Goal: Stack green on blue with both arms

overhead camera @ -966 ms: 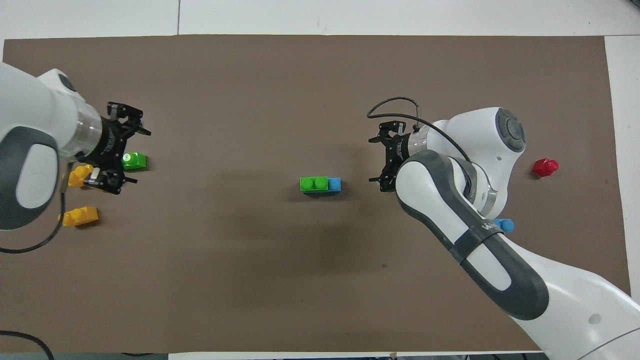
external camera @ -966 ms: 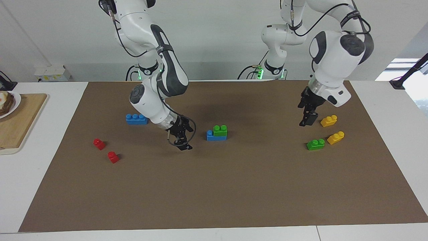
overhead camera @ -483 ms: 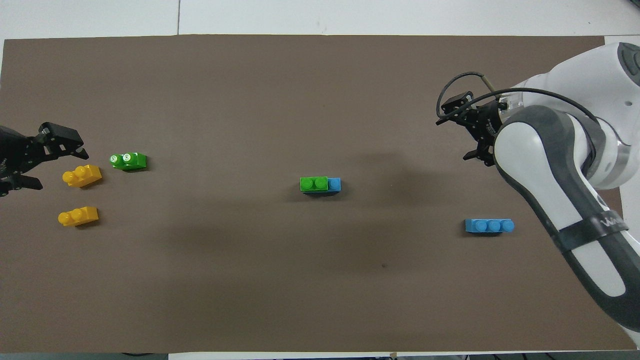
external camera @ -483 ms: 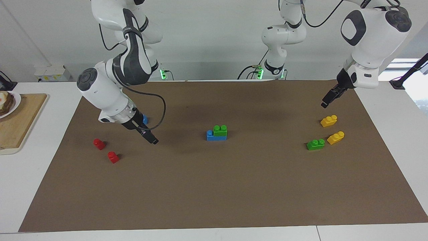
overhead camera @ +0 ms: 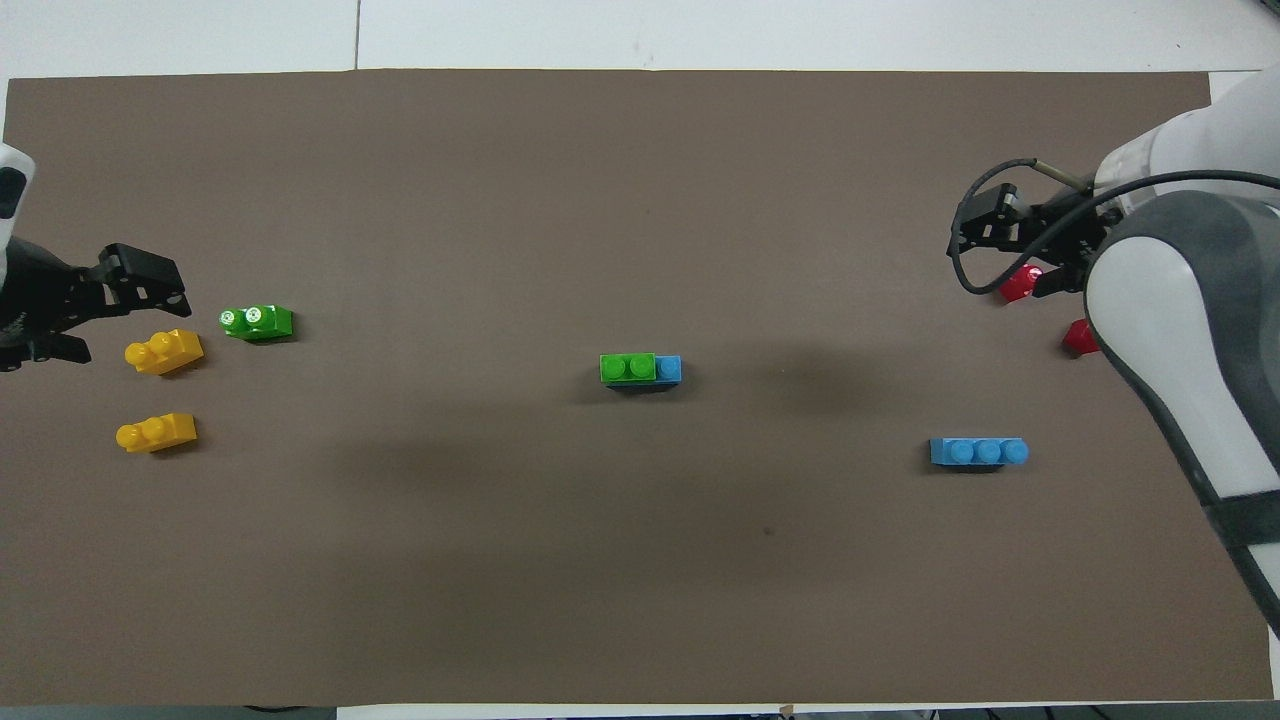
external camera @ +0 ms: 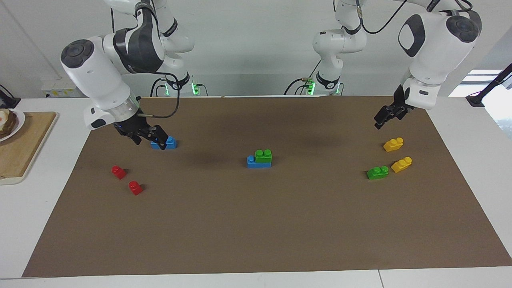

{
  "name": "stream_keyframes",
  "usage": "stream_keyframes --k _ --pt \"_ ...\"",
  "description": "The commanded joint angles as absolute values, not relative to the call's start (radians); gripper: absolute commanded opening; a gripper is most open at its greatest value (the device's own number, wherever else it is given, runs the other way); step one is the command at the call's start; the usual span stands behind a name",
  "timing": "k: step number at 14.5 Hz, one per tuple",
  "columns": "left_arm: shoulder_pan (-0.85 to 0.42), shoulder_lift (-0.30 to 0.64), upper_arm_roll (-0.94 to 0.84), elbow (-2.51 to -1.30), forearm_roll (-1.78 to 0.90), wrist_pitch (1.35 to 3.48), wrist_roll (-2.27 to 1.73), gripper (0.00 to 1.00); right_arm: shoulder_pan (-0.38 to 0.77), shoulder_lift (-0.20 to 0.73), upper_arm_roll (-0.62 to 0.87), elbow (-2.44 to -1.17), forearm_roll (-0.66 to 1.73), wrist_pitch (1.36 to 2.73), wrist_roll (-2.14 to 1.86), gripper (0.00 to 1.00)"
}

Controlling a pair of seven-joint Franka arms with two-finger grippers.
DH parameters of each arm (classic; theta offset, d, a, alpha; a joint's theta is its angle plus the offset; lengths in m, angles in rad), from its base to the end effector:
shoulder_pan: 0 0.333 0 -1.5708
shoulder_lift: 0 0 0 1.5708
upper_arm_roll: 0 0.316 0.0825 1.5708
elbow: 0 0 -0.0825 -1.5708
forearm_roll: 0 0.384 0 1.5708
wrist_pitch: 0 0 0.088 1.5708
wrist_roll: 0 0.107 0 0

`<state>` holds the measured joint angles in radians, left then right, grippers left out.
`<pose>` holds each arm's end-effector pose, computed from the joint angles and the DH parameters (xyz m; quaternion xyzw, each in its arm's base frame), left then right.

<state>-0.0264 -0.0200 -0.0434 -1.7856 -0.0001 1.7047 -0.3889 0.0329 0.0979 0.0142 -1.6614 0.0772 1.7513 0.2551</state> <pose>0.5488 -0.0386 0.5450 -0.9868 -0.1588 0.0296 0.0073 0.5919 0.0345 0.5411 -0.9931 0.1108 0.0098 0.0376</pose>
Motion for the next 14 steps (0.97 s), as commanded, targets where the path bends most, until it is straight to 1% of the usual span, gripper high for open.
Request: stream_keyframes --k 1,4,7,10,11,12,13,14 --pt "-0.069 -0.049 -0.032 -1.824 0.014 1.733 -0.380 1.00 0.006 0.046 0.021 -1.666 0.045 1.675 0.125 0.98" --pt "-0.080 -0.049 -0.014 -1.815 0.008 1.694 -0.356 1.00 -0.002 -0.004 0.021 -1.678 0.022 1.589 0.075 0.98" --pt "-0.074 -0.034 0.001 -1.763 -0.020 1.623 -0.246 1.00 -0.002 -0.018 0.021 -1.678 -0.011 1.586 0.072 0.99" --pt "-0.074 -0.034 0.005 -1.761 -0.017 1.615 -0.210 1.00 0.003 -0.018 0.023 -1.678 -0.050 1.586 0.068 0.99" --pt "-0.071 -0.026 0.017 -1.737 -0.012 1.586 -0.178 1.00 0.003 -0.020 0.025 -1.680 -0.061 1.586 0.058 0.99" --pt "-0.071 -0.005 0.031 -1.686 -0.014 1.539 -0.157 1.00 0.002 -0.020 0.025 -1.680 -0.061 1.588 0.055 0.99" --pt "-0.071 0.005 0.034 -1.666 -0.011 1.523 -0.143 1.00 0.000 -0.020 0.025 -1.678 -0.061 1.589 0.054 0.99" --pt "-0.081 0.005 0.034 -1.673 -0.009 1.543 -0.138 1.00 0.000 -0.020 0.025 -1.678 -0.061 1.589 0.055 0.99"
